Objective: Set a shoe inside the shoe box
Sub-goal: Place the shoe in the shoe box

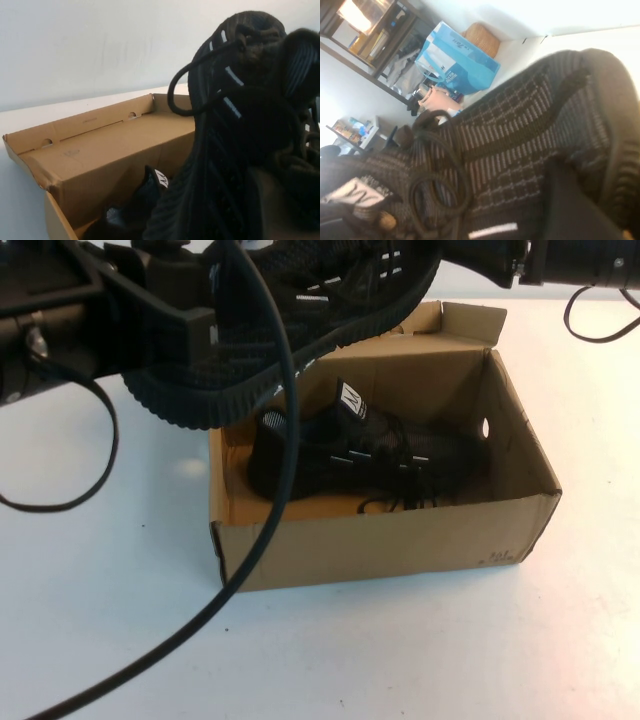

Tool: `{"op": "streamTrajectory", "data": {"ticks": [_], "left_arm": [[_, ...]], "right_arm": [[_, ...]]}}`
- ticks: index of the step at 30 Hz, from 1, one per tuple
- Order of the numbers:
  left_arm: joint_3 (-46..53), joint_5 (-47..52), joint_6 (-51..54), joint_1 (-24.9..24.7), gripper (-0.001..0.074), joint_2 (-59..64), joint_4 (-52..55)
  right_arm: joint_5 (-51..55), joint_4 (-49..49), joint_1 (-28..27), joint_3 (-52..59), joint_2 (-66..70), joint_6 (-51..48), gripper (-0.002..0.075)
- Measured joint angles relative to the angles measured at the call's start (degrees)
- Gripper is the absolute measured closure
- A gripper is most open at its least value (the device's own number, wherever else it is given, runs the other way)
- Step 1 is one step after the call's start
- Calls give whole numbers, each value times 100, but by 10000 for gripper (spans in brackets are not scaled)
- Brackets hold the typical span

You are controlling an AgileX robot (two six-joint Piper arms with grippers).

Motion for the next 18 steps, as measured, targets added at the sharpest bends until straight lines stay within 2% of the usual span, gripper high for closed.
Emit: {"op": "streamTrajectory", "data": {"ticks": [5,7,11,18], "left_arm": [[0,-188,0,0,717,0,-27],[0,-319,0,0,717,0,-52],[0,-475,14,0,717,0,-131],[0,-692,14,0,717,0,-280]], "right_arm": [[84,-22,0,0,0,178,295],[111,-22,0,0,0,227,243],[125,-6,0,0,0,323,213],[125,267,0,0,0,350,206]]}}
